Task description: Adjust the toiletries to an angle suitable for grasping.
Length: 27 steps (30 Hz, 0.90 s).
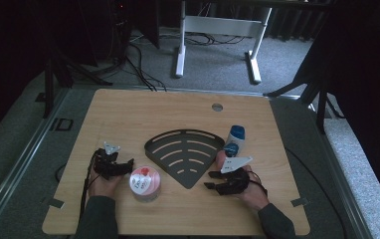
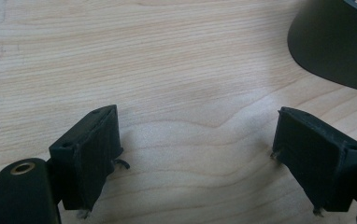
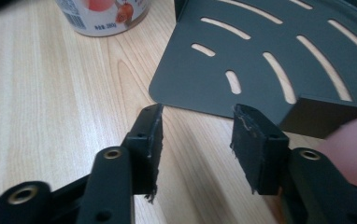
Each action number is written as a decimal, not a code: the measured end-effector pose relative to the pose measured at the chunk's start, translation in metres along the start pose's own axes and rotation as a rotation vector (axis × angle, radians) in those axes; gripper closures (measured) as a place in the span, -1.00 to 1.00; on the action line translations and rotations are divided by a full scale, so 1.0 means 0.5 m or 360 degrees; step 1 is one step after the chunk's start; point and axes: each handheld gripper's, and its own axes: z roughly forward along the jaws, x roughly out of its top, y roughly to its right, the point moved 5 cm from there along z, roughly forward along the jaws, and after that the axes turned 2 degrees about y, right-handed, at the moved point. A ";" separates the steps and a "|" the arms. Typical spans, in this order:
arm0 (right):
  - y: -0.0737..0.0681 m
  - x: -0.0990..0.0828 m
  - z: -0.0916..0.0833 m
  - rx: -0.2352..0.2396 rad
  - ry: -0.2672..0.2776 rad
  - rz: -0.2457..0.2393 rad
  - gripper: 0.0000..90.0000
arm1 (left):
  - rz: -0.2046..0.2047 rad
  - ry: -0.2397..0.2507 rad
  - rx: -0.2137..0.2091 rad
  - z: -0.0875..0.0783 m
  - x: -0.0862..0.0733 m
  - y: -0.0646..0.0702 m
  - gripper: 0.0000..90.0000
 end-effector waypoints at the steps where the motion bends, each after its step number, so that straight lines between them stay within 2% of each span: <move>1: -0.001 0.000 0.005 -0.0007 -0.0009 0.0000 0.13 | 0.0001 -0.0018 -0.0002 -0.002 0.000 0.000 -0.66; 5: -0.005 -0.005 0.023 -0.0016 -0.0036 0.0003 0.09 | 0.0058 -0.0065 -0.0060 -0.009 -0.003 -0.001 -0.67; 8: -0.007 -0.007 0.030 -0.0010 -0.0044 0.0007 0.06 | 0.0071 -0.0074 -0.0065 -0.020 -0.008 -0.004 -0.63; 10: -0.008 -0.009 0.033 -0.0005 -0.0054 0.0016 0.05 | 0.0094 -0.0069 -0.0066 -0.029 -0.011 -0.006 -0.42; 14: -0.007 -0.010 0.033 -0.0021 -0.0045 0.0021 0.04 | 0.0144 -0.0071 -0.0128 -0.056 -0.024 -0.001 -0.06; 18: -0.008 -0.008 0.027 -0.0029 -0.0033 0.0021 0.04 | 0.0149 -0.0068 -0.0195 -0.081 -0.034 0.005 0.38; 21: -0.008 -0.007 0.025 -0.0037 -0.0026 0.0016 0.04 | 0.0124 -0.0075 -0.0262 -0.103 -0.044 0.016 0.93; 22: -0.009 -0.007 0.024 -0.0037 -0.0030 0.0013 0.04 | 0.0126 -0.0084 -0.0273 -0.107 -0.046 0.020 1.00; 27: -0.011 -0.007 0.021 -0.0038 -0.0029 0.0015 0.04 | 0.0140 -0.0137 -0.0308 -0.128 -0.066 0.055 1.00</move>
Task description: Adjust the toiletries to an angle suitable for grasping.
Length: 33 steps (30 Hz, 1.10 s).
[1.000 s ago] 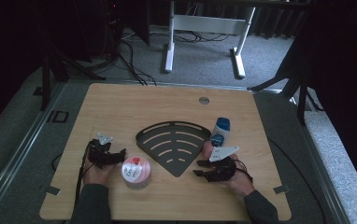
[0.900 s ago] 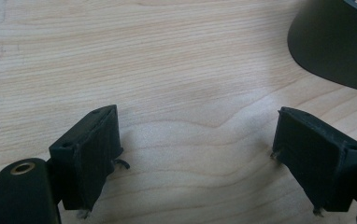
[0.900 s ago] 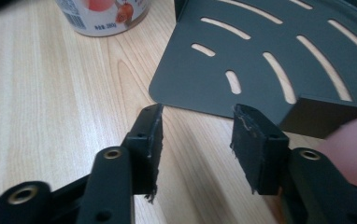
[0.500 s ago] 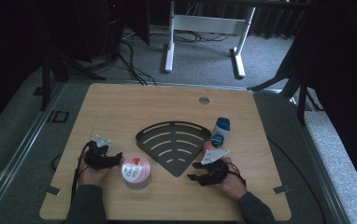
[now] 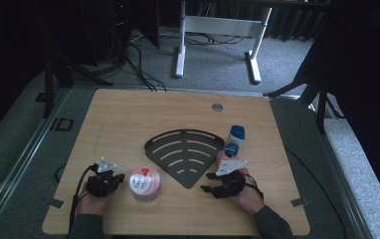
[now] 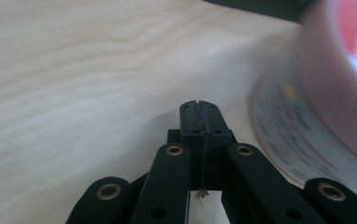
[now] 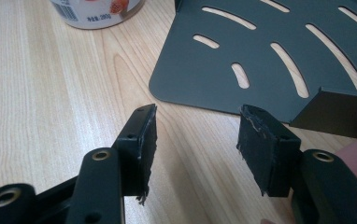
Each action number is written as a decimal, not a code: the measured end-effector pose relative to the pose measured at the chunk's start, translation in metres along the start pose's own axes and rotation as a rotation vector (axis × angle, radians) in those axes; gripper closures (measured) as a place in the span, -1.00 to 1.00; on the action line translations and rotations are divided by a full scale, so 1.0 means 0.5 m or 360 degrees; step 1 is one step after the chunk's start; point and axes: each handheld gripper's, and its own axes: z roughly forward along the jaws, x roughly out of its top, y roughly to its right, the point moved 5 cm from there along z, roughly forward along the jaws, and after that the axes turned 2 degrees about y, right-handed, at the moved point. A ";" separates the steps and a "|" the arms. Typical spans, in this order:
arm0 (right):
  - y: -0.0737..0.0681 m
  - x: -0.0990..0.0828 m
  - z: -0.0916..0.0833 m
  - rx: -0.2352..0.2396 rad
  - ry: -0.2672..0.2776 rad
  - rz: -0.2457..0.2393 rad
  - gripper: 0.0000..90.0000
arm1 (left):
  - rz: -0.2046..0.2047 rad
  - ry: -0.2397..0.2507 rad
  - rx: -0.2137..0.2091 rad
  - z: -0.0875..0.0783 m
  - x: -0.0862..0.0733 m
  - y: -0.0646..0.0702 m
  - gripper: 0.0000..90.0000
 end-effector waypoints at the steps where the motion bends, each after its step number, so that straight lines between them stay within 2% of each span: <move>1: 0.000 0.000 -0.001 -0.0002 0.0003 -0.0002 0.04 | -0.0005 -0.0005 -0.0013 -0.002 -0.003 0.007 1.00; 8: -0.001 -0.001 -0.003 -0.0004 0.0003 -0.0003 0.04 | 0.0025 0.0079 -0.0096 -0.018 -0.003 0.040 1.00; 9: -0.001 -0.001 -0.003 -0.0006 0.0003 -0.0001 0.04 | 0.0028 0.0078 -0.0109 -0.017 -0.002 0.043 1.00; 11: 0.000 -0.001 -0.003 -0.0006 0.0003 0.0000 0.04 | 0.0048 0.0074 -0.0092 -0.015 0.000 0.046 1.00; 15: 0.001 0.001 -0.004 -0.0004 0.0010 0.0006 0.06 | 0.0037 0.0095 -0.0120 -0.017 0.003 0.047 1.00; 17: 0.001 0.002 -0.004 -0.0005 0.0013 0.0008 0.06 | 0.0054 0.0094 -0.0125 -0.016 0.004 0.051 1.00; 33: 0.004 -0.002 -0.001 -0.0011 0.0004 0.0018 0.05 | 0.0172 0.0082 -0.0268 0.015 0.030 0.131 1.00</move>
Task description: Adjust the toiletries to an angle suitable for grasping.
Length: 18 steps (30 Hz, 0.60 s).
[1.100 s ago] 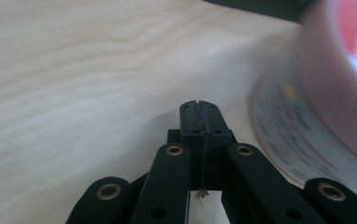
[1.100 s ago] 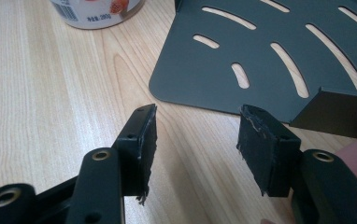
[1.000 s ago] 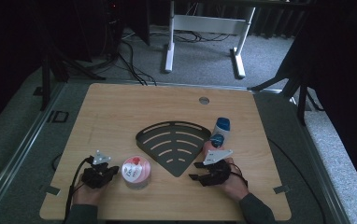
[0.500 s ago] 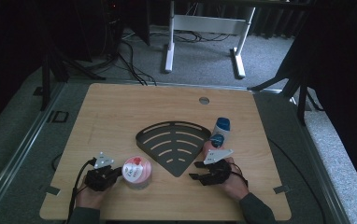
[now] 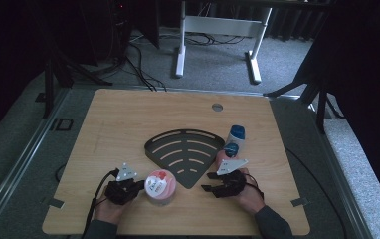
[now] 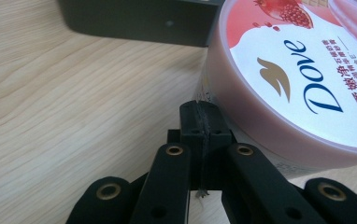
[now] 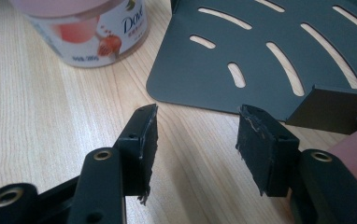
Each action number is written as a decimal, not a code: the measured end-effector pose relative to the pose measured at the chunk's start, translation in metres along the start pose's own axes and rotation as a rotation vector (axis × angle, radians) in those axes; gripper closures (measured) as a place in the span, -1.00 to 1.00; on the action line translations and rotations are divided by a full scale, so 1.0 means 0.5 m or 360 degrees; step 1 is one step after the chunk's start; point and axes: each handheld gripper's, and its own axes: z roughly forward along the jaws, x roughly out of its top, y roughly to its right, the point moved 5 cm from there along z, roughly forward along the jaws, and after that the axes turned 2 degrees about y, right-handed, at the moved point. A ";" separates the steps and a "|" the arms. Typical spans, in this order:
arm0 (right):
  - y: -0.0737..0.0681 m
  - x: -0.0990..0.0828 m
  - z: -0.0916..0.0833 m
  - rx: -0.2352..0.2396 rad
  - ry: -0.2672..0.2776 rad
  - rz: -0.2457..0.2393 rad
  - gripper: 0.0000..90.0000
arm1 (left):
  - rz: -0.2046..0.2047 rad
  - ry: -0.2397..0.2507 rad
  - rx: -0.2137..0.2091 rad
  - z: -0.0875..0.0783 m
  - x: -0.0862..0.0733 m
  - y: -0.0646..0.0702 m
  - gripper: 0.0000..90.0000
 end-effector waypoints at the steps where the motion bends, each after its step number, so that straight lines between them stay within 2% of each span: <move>1: 0.000 0.000 0.001 0.0000 0.0000 0.0001 0.05 | 0.0012 -0.0005 -0.0006 0.003 0.001 0.003 1.00; 10: -0.003 0.001 0.006 0.0010 -0.0008 -0.0009 0.05 | 0.0056 -0.0015 -0.0054 0.022 0.007 0.025 1.00; 15: -0.003 0.001 0.005 0.0009 -0.0006 -0.0007 0.05 | 0.0080 -0.0026 -0.0055 0.023 0.005 0.022 0.99; 17: -0.003 0.002 0.004 0.0009 -0.0004 -0.0009 0.04 | 0.0068 -0.0017 -0.0043 0.018 0.003 0.016 0.98; 18: -0.003 0.002 0.004 0.0009 -0.0004 -0.0009 0.04 | 0.0068 -0.0017 -0.0043 0.018 0.003 0.016 0.92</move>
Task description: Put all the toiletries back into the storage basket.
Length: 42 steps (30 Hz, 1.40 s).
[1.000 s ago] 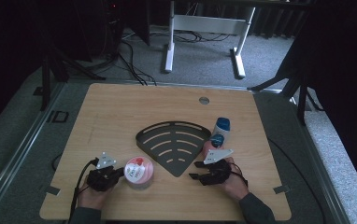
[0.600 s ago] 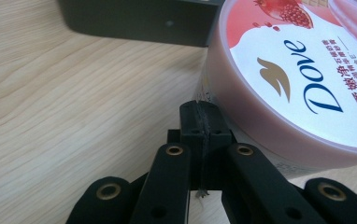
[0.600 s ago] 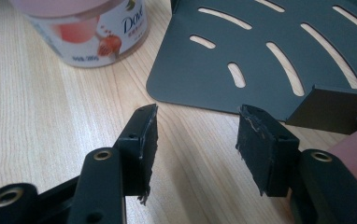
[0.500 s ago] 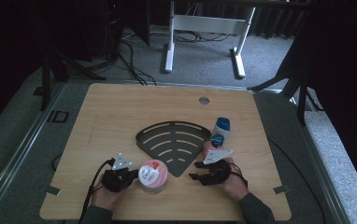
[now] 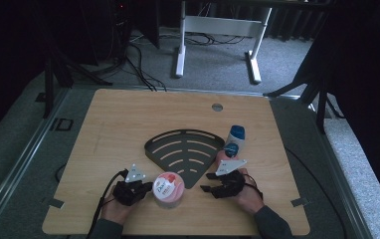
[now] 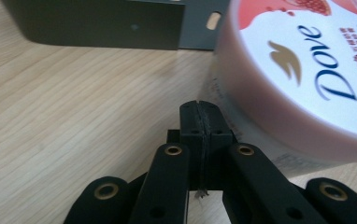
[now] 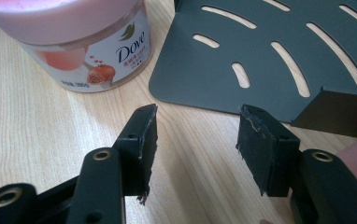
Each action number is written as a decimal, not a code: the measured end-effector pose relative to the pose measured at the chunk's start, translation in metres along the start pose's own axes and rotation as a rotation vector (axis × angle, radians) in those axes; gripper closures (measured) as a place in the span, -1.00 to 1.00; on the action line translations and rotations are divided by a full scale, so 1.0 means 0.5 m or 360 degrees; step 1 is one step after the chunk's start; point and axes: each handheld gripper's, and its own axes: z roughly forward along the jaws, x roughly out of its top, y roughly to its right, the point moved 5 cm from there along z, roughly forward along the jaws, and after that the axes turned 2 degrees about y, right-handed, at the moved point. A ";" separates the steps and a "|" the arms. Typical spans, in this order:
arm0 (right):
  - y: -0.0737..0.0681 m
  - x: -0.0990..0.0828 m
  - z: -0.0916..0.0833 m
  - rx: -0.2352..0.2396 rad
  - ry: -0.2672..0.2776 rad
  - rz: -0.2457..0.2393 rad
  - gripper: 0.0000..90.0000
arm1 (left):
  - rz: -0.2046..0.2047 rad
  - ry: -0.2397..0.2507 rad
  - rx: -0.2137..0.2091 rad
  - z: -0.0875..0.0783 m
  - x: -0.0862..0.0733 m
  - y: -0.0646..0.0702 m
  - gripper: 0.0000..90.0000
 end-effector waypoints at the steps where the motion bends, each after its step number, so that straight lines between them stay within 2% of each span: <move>1: 0.000 0.001 0.000 -0.0002 0.0002 0.0003 0.04 | -0.0002 0.0012 0.0020 -0.007 -0.003 -0.008 0.92; 2: -0.002 0.002 0.000 -0.0001 0.0003 0.0001 0.03 | 0.0003 0.0020 0.0021 -0.011 -0.004 -0.010 0.73; 4: -0.005 0.003 0.000 0.0004 0.0005 -0.0002 0.03 | 0.0001 0.0034 0.0023 -0.018 -0.005 -0.013 0.60; 10: -0.012 0.010 0.004 0.0015 0.0013 -0.0020 0.01 | 0.0024 0.0041 0.0018 -0.029 -0.013 -0.017 0.42; 13: -0.018 0.014 0.004 0.0030 0.0023 -0.0032 0.00 | 0.0028 0.0041 -0.0020 -0.031 -0.016 -0.018 0.34; 15: -0.022 0.016 0.004 0.0040 0.0024 -0.0037 -0.01 | 0.0050 0.0047 -0.0052 -0.033 -0.017 -0.017 0.24; 24: -0.041 0.025 0.012 0.0109 0.0036 -0.0074 -0.10 | 0.0147 0.0088 -0.0084 -0.042 -0.027 -0.005 -0.12; 37: -0.065 0.045 0.032 0.0163 0.0038 -0.0132 -0.17 | 0.0302 0.0109 -0.0219 -0.040 -0.029 0.026 -0.32; 42: -0.078 0.054 0.042 0.0202 0.0042 -0.0165 -0.17 | 0.0332 0.0096 -0.0255 -0.032 -0.028 0.034 -0.32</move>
